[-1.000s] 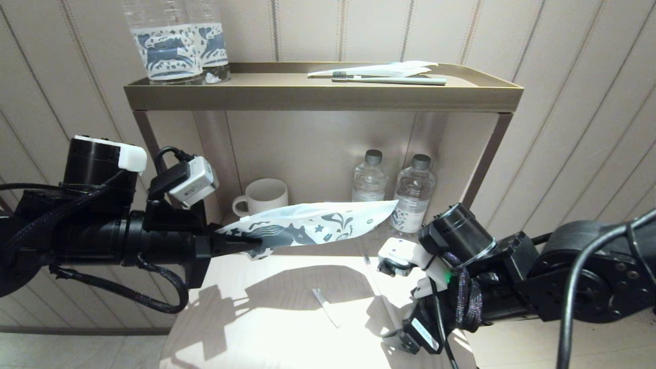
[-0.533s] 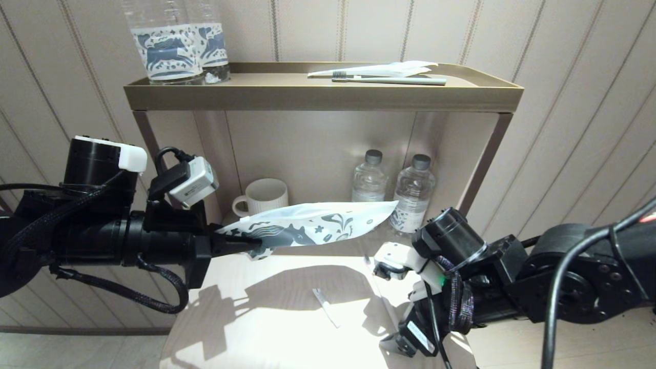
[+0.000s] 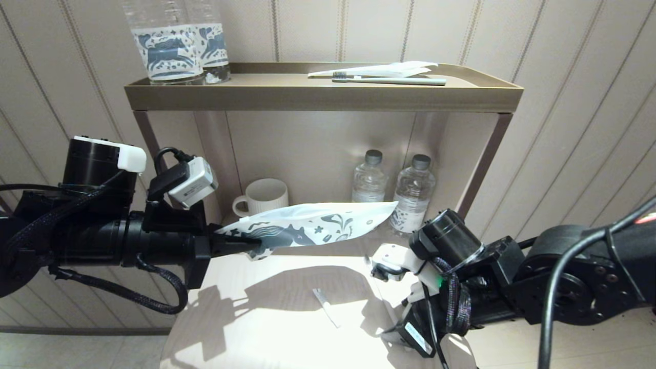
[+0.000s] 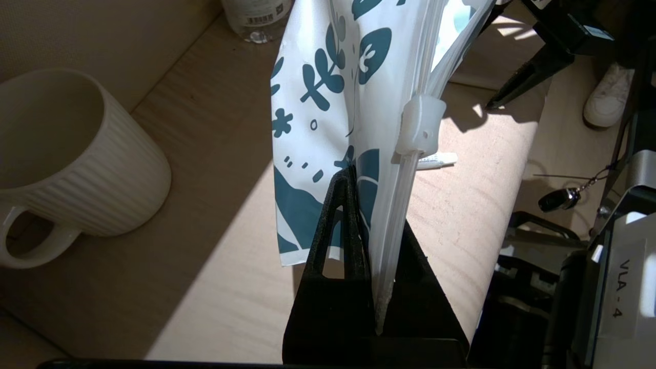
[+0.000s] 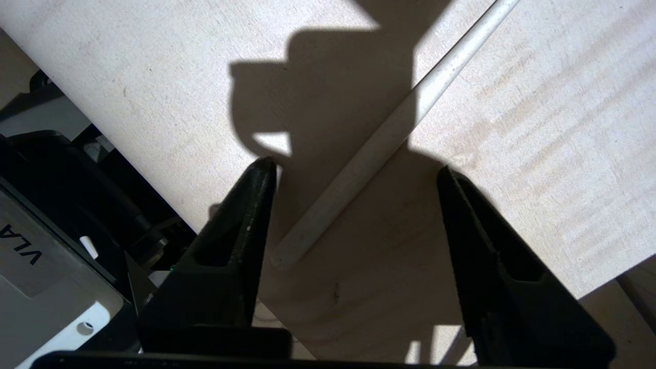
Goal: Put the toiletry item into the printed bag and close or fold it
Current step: Pick up a toothbrush
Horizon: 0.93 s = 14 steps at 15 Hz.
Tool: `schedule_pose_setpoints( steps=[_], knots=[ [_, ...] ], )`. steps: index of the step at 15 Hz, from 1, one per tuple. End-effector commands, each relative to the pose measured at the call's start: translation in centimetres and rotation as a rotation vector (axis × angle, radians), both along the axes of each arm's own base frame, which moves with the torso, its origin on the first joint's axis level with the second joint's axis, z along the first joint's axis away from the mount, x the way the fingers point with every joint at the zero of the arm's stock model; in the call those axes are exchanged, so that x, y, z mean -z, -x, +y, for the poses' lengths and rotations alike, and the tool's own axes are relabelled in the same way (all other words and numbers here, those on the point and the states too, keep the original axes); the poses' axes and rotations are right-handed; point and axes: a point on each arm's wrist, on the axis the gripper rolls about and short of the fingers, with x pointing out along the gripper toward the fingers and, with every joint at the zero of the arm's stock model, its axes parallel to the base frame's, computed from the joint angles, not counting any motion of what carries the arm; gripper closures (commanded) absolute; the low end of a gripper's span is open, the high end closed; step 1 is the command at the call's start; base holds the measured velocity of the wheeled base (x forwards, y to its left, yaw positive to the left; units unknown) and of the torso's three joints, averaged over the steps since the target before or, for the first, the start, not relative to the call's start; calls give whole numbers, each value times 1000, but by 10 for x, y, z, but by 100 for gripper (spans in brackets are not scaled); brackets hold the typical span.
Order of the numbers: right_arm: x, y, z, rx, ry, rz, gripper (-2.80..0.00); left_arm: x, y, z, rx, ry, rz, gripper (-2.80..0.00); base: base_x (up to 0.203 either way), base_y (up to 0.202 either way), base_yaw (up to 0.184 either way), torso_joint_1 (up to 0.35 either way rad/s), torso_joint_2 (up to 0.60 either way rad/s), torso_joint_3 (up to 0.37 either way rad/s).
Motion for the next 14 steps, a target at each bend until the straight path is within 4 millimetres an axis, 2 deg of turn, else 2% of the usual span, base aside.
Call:
schedule_pose_setpoints(
  steps=[1, 10, 14],
  knots=[
    [1, 0, 0, -1, 4, 2, 0, 0, 0, 0, 5, 1, -2, 0, 0, 0, 0, 0, 0, 0],
    [-5, 1, -4, 6, -6, -15, 0, -1, 2, 0, 7, 0, -8, 0, 0, 0, 0, 0, 0, 0],
    [-37, 4, -23, 49, -66, -105, 0, 2, -1, 0, 6, -4, -5, 0, 0, 0, 0, 0, 0, 0]
  ],
)
